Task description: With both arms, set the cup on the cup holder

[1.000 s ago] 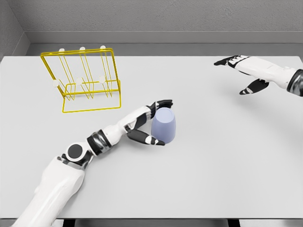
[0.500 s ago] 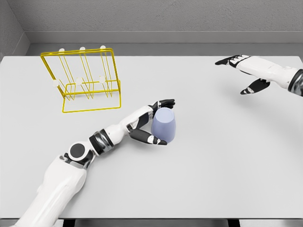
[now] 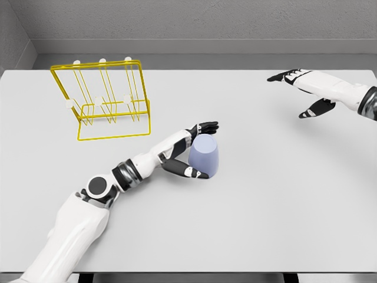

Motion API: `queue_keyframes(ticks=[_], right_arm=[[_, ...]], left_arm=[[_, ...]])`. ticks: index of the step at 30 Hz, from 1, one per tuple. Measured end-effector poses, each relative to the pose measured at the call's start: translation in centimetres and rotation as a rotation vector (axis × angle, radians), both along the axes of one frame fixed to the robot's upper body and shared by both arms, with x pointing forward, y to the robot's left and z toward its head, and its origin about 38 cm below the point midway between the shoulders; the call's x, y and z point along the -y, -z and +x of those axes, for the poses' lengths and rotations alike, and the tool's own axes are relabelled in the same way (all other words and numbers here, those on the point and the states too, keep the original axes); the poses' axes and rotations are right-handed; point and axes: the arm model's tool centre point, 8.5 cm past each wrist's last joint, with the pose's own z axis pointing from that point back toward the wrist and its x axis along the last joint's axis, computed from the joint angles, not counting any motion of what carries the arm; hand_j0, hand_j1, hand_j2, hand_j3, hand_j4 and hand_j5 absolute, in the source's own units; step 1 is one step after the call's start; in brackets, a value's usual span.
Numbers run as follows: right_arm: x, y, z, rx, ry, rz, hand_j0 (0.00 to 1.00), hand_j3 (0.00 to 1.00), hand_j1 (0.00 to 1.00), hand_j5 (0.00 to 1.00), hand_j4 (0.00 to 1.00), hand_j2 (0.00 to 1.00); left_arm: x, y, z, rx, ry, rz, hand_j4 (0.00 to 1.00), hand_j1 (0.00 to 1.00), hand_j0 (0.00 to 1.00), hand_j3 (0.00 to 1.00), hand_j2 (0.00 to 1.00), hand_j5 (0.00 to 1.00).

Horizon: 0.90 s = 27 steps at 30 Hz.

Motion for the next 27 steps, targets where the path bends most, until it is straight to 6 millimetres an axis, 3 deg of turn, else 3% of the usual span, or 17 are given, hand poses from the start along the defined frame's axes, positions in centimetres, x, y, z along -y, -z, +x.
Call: queue_keyframes(ticks=[3, 8, 9, 23, 27], right_arm=[[0.1, 0.0, 0.0, 0.001, 0.001, -0.001, 1.0, 1.0, 1.0, 1.0, 1.0, 1.0], [0.2, -0.1, 0.0, 0.001, 0.002, -0.003, 1.0, 1.0, 1.0, 1.0, 1.0, 1.0], [0.2, -0.1, 0.0, 0.001, 0.002, -0.003, 1.0, 1.0, 1.0, 1.0, 1.0, 1.0], [0.0, -0.1, 0.0, 0.002, -0.002, -0.001, 1.0, 1.0, 1.0, 1.0, 1.0, 1.0], [0.0, -0.1, 0.0, 0.001, -0.001, -0.001, 1.0, 1.0, 1.0, 1.0, 1.0, 1.0]], left_arm=[[0.2, 0.0, 0.0, 0.002, 0.003, 0.001, 0.96, 0.96, 0.96, 0.96, 0.96, 0.96], [0.3, 0.0, -0.1, 0.006, 0.004, 0.003, 0.44, 0.44, 0.44, 0.44, 0.44, 0.44], [0.3, 0.0, -0.1, 0.005, 0.002, -0.001, 0.41, 0.41, 0.41, 0.41, 0.41, 0.41], [0.0, -0.2, -0.2, 0.021, 0.003, 0.0, 0.37, 0.37, 0.37, 0.37, 0.37, 0.37], [0.0, -0.8, -1.0, 0.039, 0.009, -0.023, 0.37, 0.37, 0.37, 0.37, 0.37, 0.37]])
